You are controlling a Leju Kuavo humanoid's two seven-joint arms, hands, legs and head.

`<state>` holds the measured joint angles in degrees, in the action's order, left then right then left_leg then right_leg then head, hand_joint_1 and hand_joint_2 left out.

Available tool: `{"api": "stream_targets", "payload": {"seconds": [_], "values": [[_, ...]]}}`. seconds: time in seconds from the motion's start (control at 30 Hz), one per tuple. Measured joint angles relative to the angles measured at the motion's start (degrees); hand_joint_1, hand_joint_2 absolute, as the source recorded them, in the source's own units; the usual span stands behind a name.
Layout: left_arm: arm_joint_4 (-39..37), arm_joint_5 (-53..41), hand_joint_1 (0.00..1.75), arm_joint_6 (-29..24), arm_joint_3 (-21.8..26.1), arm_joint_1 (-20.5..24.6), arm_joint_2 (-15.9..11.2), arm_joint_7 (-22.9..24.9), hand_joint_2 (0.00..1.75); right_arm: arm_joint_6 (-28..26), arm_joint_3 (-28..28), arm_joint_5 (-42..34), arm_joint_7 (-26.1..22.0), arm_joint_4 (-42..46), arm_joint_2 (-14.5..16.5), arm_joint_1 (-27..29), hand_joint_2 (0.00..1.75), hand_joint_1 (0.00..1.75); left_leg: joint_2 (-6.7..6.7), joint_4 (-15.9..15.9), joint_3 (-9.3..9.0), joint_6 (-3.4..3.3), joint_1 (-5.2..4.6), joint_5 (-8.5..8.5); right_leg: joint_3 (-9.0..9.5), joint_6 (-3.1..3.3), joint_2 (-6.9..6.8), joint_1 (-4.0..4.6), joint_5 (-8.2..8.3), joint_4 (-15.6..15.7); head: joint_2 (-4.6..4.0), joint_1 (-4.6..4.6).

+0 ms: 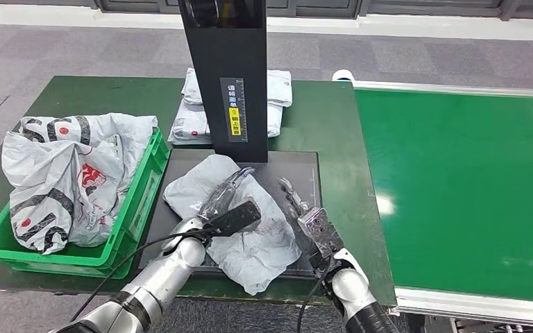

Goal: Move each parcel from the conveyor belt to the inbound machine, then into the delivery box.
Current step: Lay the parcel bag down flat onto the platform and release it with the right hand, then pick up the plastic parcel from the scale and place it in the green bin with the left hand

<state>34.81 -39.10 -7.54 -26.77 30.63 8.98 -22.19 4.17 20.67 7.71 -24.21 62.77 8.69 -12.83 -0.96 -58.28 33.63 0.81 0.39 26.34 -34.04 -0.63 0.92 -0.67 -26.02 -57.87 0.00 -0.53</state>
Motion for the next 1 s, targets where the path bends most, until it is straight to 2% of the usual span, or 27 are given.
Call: {"api": "stream_targets", "payload": {"seconds": [0.3, 0.47, 0.5, 0.6, 0.63, 0.77, 0.9, 1.0], "values": [[-3.3, -0.9, 0.00, 0.7, -2.3, 0.9, -0.6, 0.8, 1.75, 0.0, -1.4, 0.0, 0.0, 0.0, 0.0, -0.1, 0.00, 0.00, -0.02, 0.0, 0.01, 0.00, 0.01, 0.00, 0.00, 0.00, -0.01, 0.01, 0.00, 0.0, 0.00, 0.01], [-6.2, -9.5, 0.00, 5.8, -5.1, 2.7, -1.0, 9.0, 1.75, -0.6, -2.7, -0.3, -0.4, 0.0, 0.0, -0.1, 0.00, 0.00, -0.14, 0.0, -0.04, 0.00, 0.00, 0.00, 0.16, -0.01, -0.14, 0.00, -0.02, 0.0, 0.00, 0.01], [-6.9, -11.3, 0.31, 7.4, -5.8, 3.3, -1.0, 10.4, 1.75, -0.6, -3.1, -0.2, -0.4, 0.0, 0.0, -0.2, 0.00, 0.00, -0.21, 0.0, -0.10, -0.02, 0.00, 0.01, 0.27, -0.01, -0.23, 0.00, -0.04, 0.0, 0.00, 0.00], [-9.0, -14.1, 1.62, 13.1, -7.1, 4.9, -1.1, 12.5, 1.75, -0.5, -4.4, 0.3, -0.4, 0.0, 0.2, -0.6, 0.00, 0.00, -0.33, 0.1, -0.33, -0.06, -0.02, 0.22, 0.86, -0.01, -0.44, -0.02, -0.30, 0.0, 0.00, 0.00], [-9.6, -14.6, 1.75, 14.6, -7.2, 5.3, -1.1, 12.7, 1.75, -0.4, -4.8, 0.5, -0.4, 0.0, 0.4, -0.9, 0.00, 0.00, -0.32, 0.1, -0.50, -0.07, -0.04, 0.38, 1.16, -0.01, -0.46, -0.02, -0.46, 0.0, 0.00, 0.00], [-10.7, -16.6, 1.75, 15.4, -7.5, 5.6, -1.0, 14.6, 1.75, -0.7, -6.1, 1.0, -0.6, 1.1, 0.8, -0.7, 0.00, 0.00, -0.32, 0.1, -1.81, -0.11, -0.05, 1.06, 2.53, 0.07, -0.51, -0.02, -1.19, 0.1, 0.00, -0.01], [-10.7, -18.8, 1.75, 11.6, -7.5, 5.6, -1.2, 15.8, 1.75, -1.2, -7.8, 1.1, -0.8, 5.2, 1.0, 1.6, 0.00, 0.00, -0.23, 0.1, -2.70, 0.05, -0.04, 1.43, 3.34, 0.20, -0.39, 0.05, -1.42, 0.1, 0.00, -0.01], [-9.7, -20.6, 1.75, 7.6, -7.2, 5.8, -1.4, 15.7, 1.75, -1.3, -8.9, 1.0, -0.8, 8.2, 1.0, 3.0, 0.00, 0.00, -0.17, 0.1, -2.74, 0.14, -0.04, 1.23, 3.08, 0.25, -0.29, 0.08, -1.25, 0.1, 0.00, -0.01]]}}
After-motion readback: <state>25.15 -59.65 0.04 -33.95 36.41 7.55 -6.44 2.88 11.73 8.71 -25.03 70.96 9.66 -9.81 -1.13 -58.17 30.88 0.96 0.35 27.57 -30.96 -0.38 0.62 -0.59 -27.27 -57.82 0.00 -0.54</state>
